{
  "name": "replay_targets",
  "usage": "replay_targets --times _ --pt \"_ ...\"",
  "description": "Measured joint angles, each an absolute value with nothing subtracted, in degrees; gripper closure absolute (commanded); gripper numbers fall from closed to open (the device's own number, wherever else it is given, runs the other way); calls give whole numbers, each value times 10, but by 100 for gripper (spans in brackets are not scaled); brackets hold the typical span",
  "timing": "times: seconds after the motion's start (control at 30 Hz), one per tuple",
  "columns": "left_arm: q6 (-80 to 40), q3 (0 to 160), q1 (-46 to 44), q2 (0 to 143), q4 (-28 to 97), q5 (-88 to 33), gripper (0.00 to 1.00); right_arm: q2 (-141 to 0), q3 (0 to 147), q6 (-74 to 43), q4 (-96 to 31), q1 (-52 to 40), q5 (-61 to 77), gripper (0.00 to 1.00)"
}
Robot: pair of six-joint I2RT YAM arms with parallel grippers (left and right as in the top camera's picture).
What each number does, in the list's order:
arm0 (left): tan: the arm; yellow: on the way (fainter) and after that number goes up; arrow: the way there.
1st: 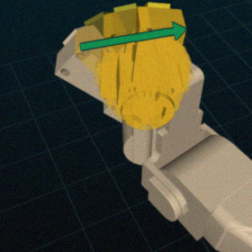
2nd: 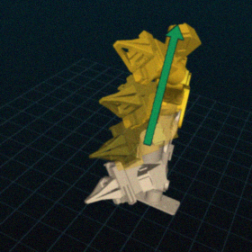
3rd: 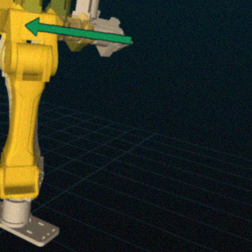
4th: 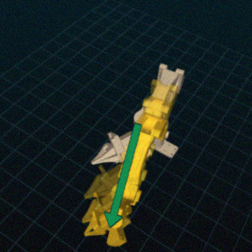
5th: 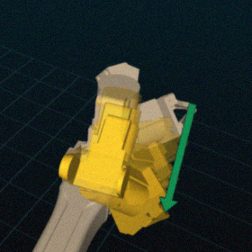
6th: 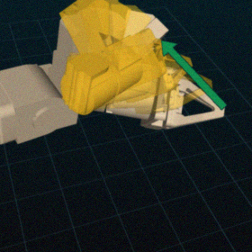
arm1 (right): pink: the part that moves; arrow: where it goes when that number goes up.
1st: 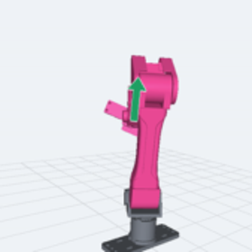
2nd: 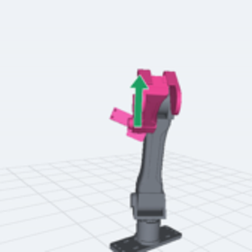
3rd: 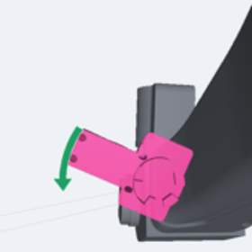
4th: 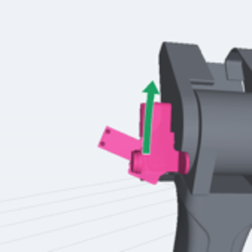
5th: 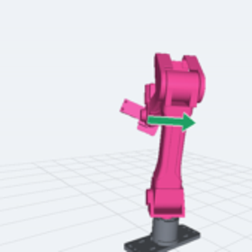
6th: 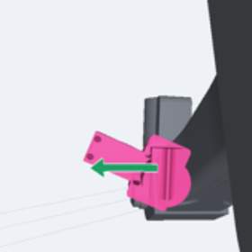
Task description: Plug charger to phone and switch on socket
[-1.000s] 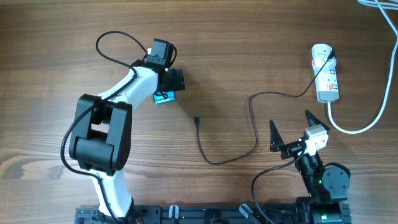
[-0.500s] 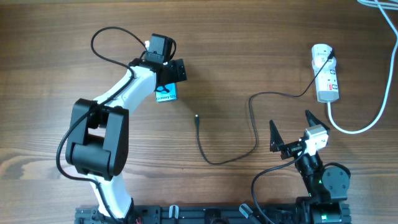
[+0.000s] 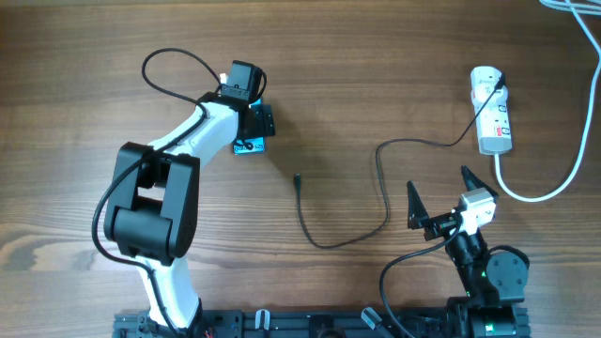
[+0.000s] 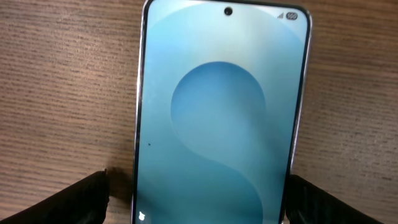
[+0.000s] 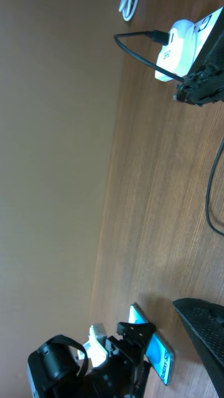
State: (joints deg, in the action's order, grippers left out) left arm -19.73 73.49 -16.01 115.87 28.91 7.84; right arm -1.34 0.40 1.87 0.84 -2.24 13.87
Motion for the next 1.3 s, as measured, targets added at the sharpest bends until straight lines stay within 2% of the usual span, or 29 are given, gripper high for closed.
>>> replay_targets --times 0.2,0.3,0.47,0.53,0.67,0.7,0.77,0.8,1.3 --pt "-194 738 -160 1158 305 76 0 -13 4 19 8 -22 139 0" --pt "-194 738 -160 1158 307 75 6 -13 4 19 8 -22 139 0" --pt "-192 741 -160 1158 324 68 7 -13 4 19 8 -22 139 0" --pt "-191 741 -160 1157 329 65 0 -13 4 19 8 -22 139 0" --pt "-190 741 -161 1156 333 60 0 -13 4 19 8 -22 139 0" --pt "-190 741 -161 1156 333 59 6 -13 4 19 8 -22 139 0" --pt "-188 741 -161 1156 335 60 24 -13 4 19 8 -22 139 0" --pt "-186 741 -161 1156 335 59 28 -13 4 19 8 -22 139 0" --pt "-170 738 -160 1145 350 21 32 -13 4 19 8 -22 139 0"
